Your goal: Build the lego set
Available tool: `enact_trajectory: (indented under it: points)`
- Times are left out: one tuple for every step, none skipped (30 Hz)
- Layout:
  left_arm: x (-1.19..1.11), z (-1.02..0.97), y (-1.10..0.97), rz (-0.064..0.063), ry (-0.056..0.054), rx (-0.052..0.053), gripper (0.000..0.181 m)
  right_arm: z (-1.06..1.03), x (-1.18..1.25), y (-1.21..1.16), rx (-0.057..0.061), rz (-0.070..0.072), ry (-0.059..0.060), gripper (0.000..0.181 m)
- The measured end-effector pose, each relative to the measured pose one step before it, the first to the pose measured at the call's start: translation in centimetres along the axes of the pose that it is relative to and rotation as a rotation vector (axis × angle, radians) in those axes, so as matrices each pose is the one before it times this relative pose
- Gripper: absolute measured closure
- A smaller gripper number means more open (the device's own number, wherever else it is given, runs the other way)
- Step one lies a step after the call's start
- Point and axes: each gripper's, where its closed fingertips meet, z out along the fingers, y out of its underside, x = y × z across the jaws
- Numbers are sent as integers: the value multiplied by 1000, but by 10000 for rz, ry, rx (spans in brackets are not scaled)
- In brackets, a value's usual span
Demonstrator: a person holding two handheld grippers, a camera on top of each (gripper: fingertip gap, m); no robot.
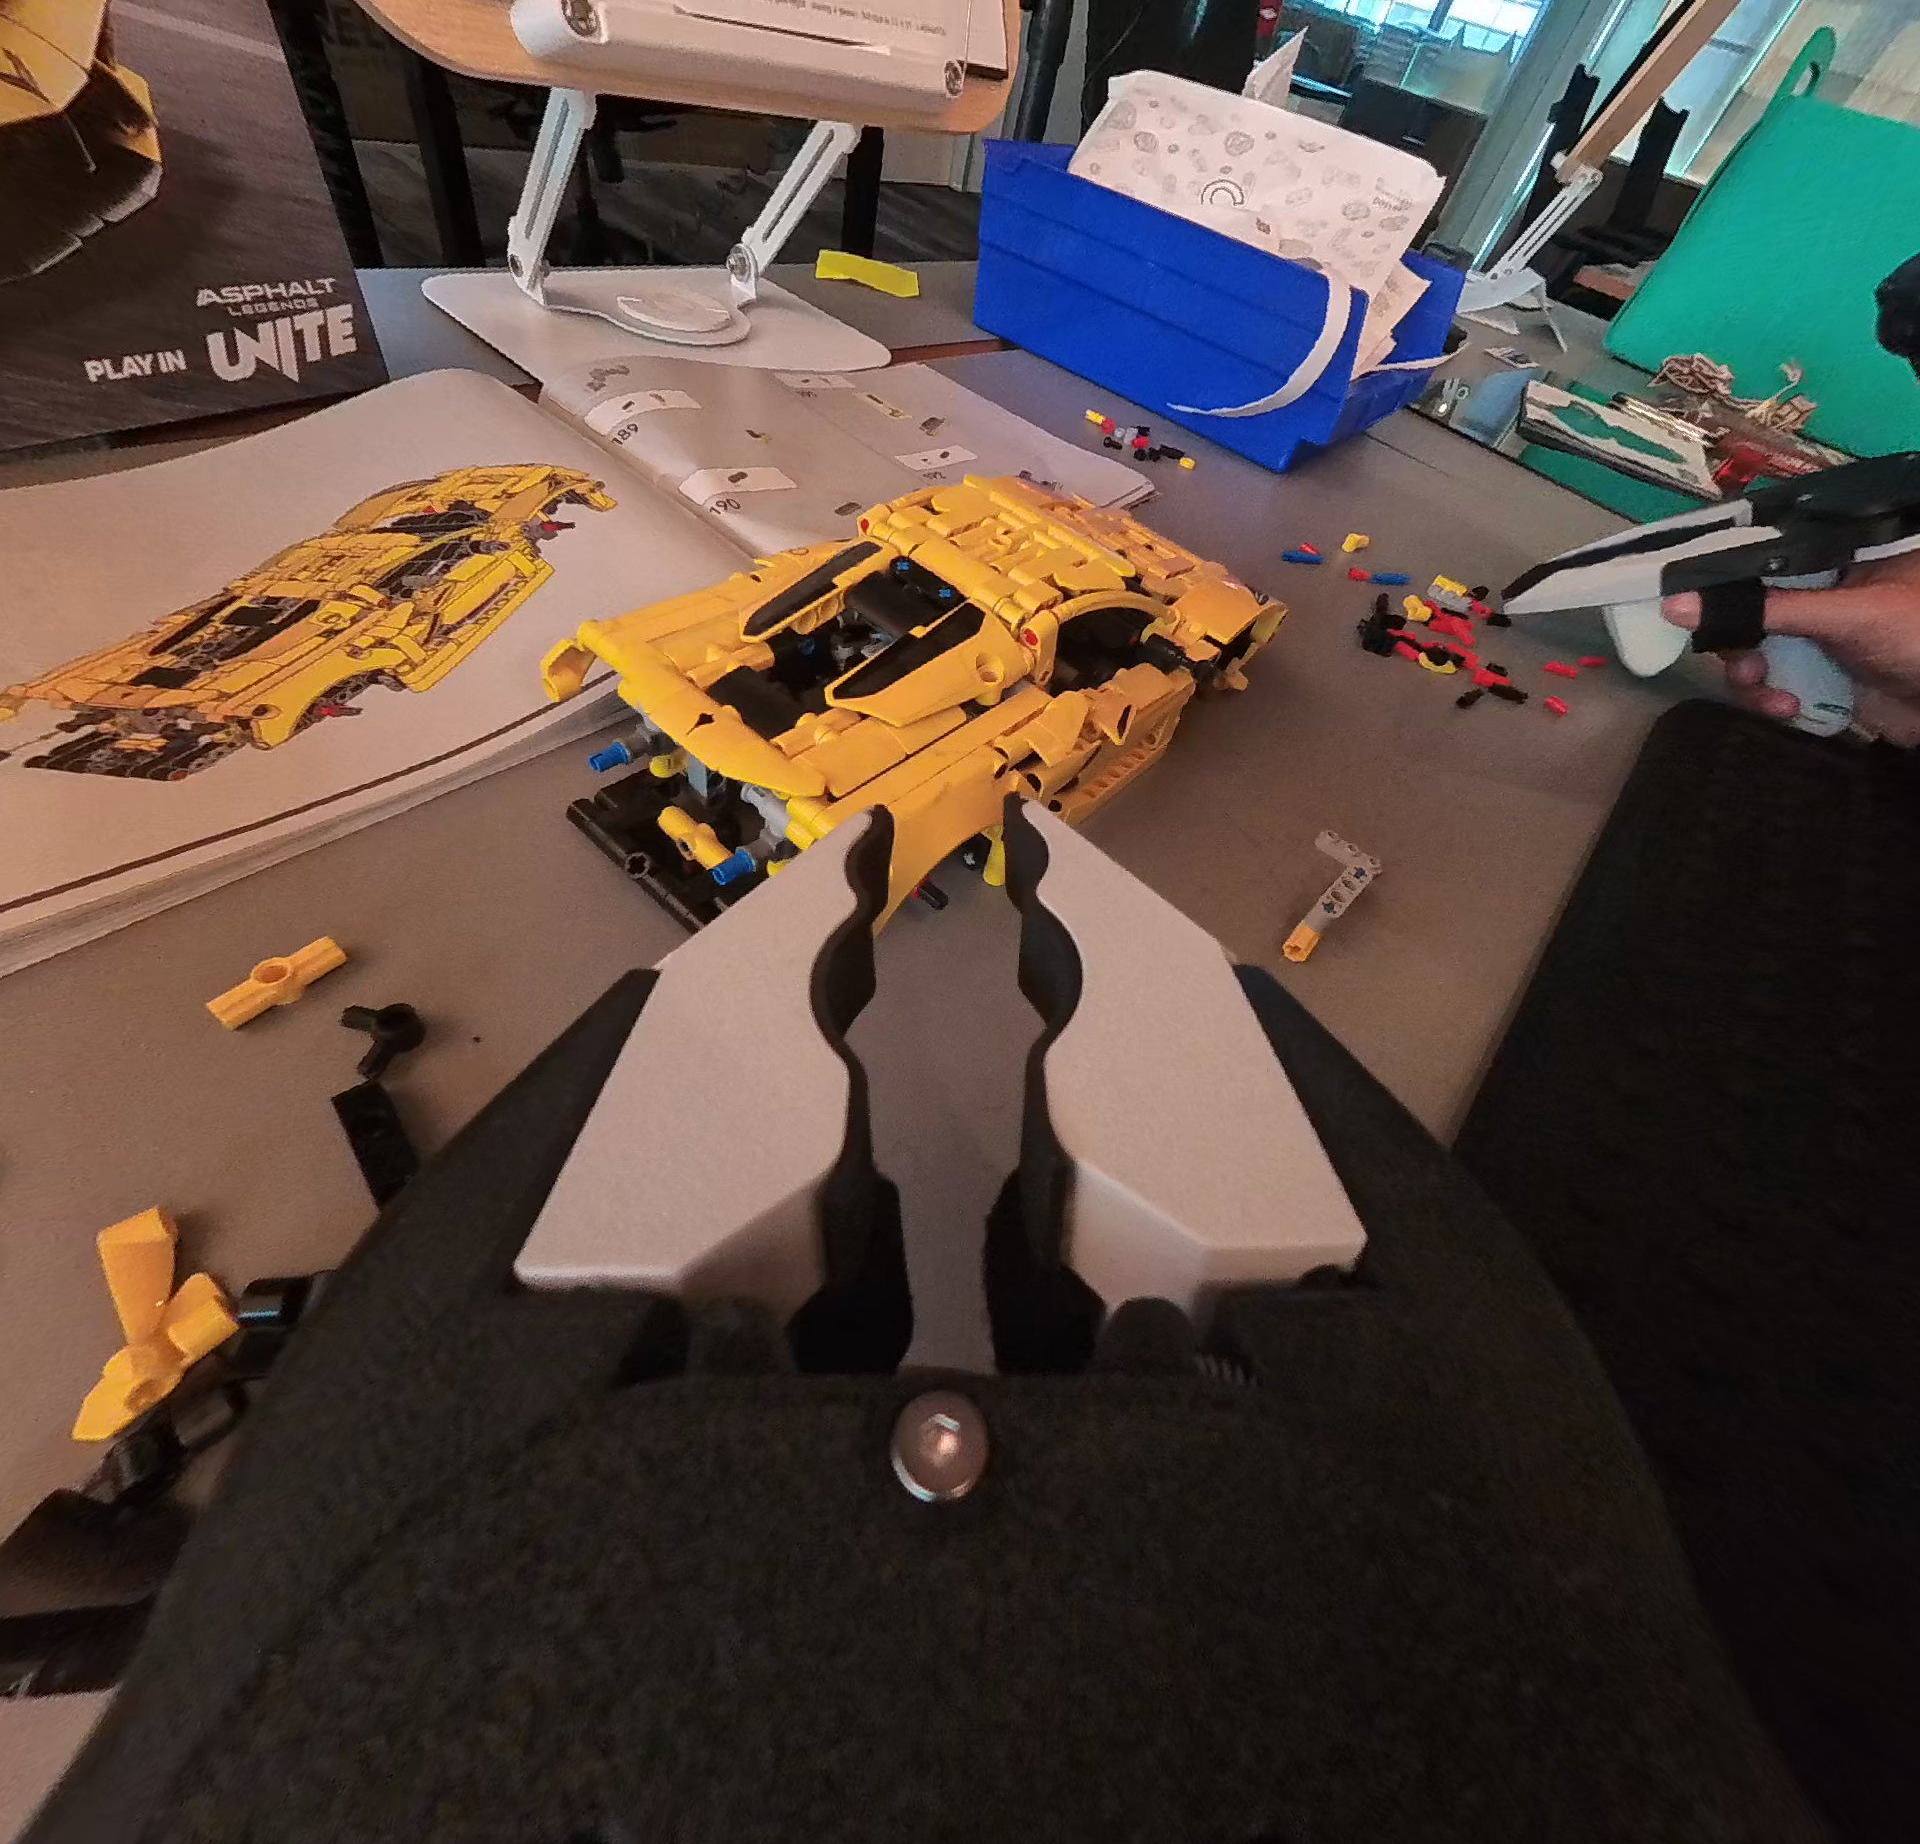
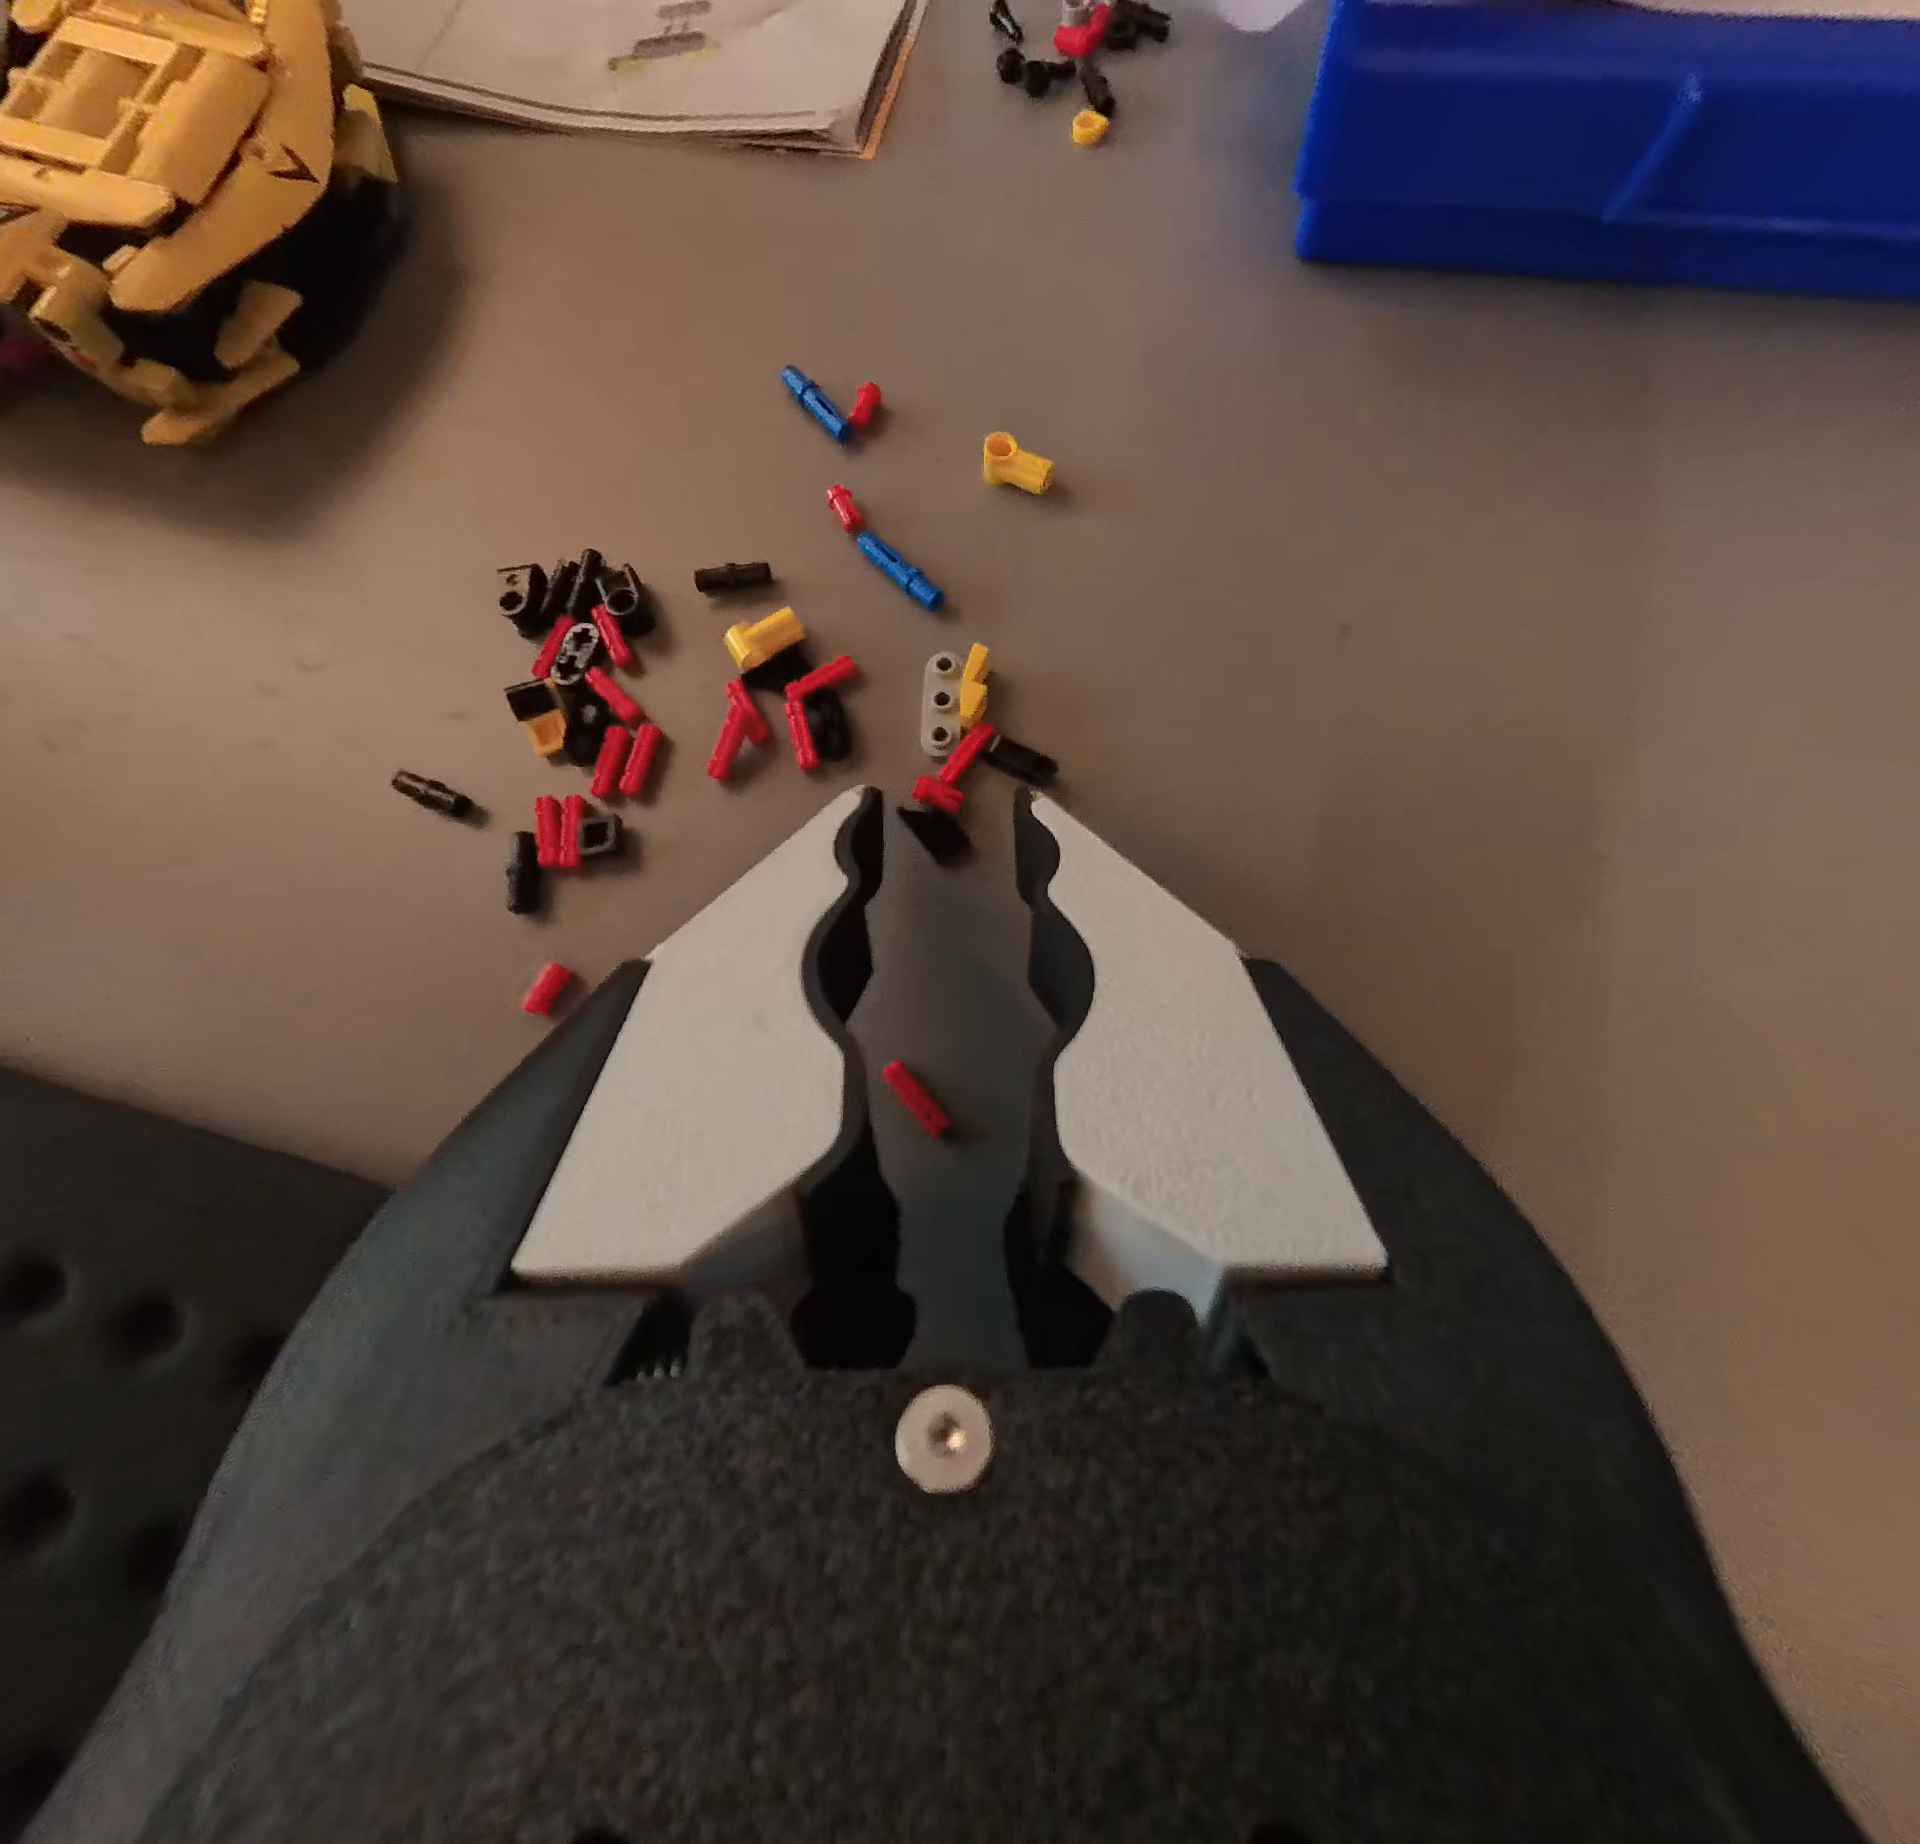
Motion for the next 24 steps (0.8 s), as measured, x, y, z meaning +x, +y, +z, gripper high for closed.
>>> enact_trajectory:
  points:
    - [45, 34, 70, 18, 13, -42, 160, 180, -51, 135, -132, 110, 136, 158]
    - [41, 24, 50, 38, 2, -27, 160, 168, -20, 81, -111, 123, 132, 158]
    - [29, -7, 9, 42, -10, -2, 160, 151, -171, -3, -18, 84, 19, 158]
    - [-3, -15, 1, 25, -13, 8, 160, 150, -168, -3, -15, 25, 5, 158]
    - [-8, -2, -9, -5, 1, 6, 160, 76, 97, -26, 10, -29, 147, 159]
    - [2, -6, -7, -32, 16, 0, 160, 30, 93, 5, -32, -98, 120, 161]
    - [-2, -1, -2, -33, 15, 3, 160, 6, 62, 10, -51, -92, 80, 162]
    - [-9, -15, -16, -13, 1, 14, 160, -5, 71, -20, -19, -76, 69, 165]
    - [4, -17, -20, 3, -5, 14, 160, 3, -182, -76, 46, -99, -86, 171]
    - [0, -2, -13, 9, -4, 5, 160, 31, -62, -28, 37, -32, -4, 172]
    - [13, 13, 19, 8, 3, -8, 160, 13, 18, -1, 21, -53, 34, 173]
    - [13, 10, 28, 4, 8, -16, 160, -15, 5, -8, 11, -62, 21, 172]
    - [12, 2, 8, 4, 2, -5, 160, -85, 104, -12, -10, -71, 85, 173]
    - [-14, -15, -20, 5, -10, 12, 160, -207, 143, -156, 73, -98, 114, 173]
    - [-22, -16, -17, -5, -10, 16, 160, -348, 60, -371, 159, -120, 71, 173]
    - [-18, -14, -12, -20, 4, 7, 160, -455, 88, -506, 181, -137, 122, 173]
    - [2, 0, 5, -20, 8, 0, 160, -486, -204, -705, 246, -253, -11, 172]
    - [3, 2, -5, -2, 1, 3, 160, -466, -864, -975, 363, -422, -326, 173]
    - [4, 12, -9, 14, -3, -1, 160, -343, -1428, -1038, 362, -509, -537, 173]
    - [14, 22, 30, 19, -3, -16, 160, -125, -2025, -939, 230, -573, -781, 173]
    - [21, 18, 24, 18, 0, -18, 160, 126, -2545, -852, 121, -653, -992, 173]
    - [16, 7, 12, 14, 0, -7, 160, 430, -2677, -904, 142, -732, -973, 172]
    - [1, -3, 15, 8, -7, 0, 160, 697, -2503, -921, 149, -726, -828, 172]
    - [-19, -9, 1, -1, -11, 1, 160, 924, -2161, -820, 85, -617, -675, 172]
